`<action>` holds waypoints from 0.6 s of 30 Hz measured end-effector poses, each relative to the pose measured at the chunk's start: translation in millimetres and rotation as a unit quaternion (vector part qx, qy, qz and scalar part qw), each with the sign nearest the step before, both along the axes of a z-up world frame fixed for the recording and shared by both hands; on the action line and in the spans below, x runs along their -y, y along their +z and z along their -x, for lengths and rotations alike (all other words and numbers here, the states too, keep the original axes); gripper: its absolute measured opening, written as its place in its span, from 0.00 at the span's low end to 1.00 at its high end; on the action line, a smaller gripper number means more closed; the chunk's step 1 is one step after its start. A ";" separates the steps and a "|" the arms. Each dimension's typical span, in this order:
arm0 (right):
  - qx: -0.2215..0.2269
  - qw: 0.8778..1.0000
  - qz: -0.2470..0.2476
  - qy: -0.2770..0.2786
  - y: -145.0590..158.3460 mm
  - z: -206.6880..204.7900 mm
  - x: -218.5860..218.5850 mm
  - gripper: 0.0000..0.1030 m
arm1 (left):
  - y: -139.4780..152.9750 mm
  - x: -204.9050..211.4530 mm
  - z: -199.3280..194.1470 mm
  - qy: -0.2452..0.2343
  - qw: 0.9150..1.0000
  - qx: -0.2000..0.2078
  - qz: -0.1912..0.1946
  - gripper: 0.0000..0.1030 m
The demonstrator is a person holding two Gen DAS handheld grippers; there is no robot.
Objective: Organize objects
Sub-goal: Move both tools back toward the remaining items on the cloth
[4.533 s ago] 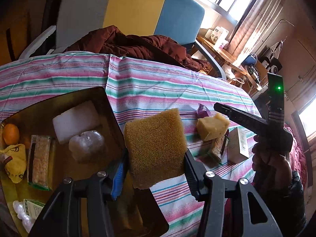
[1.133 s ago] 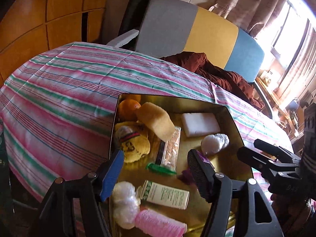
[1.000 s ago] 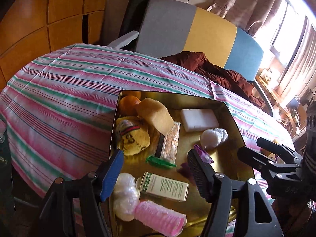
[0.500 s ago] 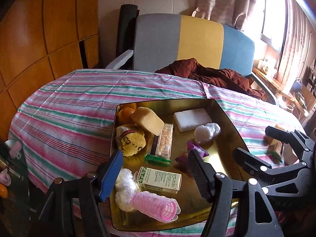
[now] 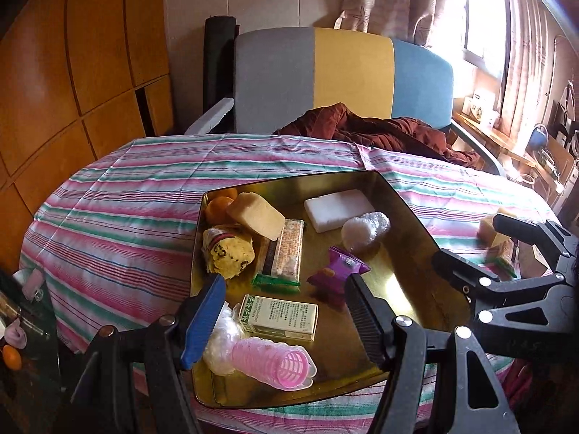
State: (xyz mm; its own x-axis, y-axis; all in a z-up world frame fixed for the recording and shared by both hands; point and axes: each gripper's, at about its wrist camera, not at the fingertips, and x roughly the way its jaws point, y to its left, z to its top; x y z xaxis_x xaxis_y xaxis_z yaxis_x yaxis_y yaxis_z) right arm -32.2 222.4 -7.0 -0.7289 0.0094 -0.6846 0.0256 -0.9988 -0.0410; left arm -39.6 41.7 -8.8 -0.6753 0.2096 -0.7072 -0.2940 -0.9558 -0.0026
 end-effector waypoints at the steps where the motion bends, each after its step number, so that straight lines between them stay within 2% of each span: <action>1: 0.000 1.000 0.000 -0.004 -0.6 -0.5 -2.4 1.00 | -0.6 -0.9 -0.4 -0.001 1.000 0.001 0.000 0.67; 9: 0.009 0.999 0.002 -0.042 -7.7 -5.1 -31.6 1.00 | -4.6 -11.2 -1.8 -0.017 1.000 0.006 0.000 0.67; 18: 0.015 0.994 0.002 -0.106 -12.2 -13.3 -87.0 1.00 | -7.0 -32.3 -4.8 -0.051 0.999 0.014 0.000 0.67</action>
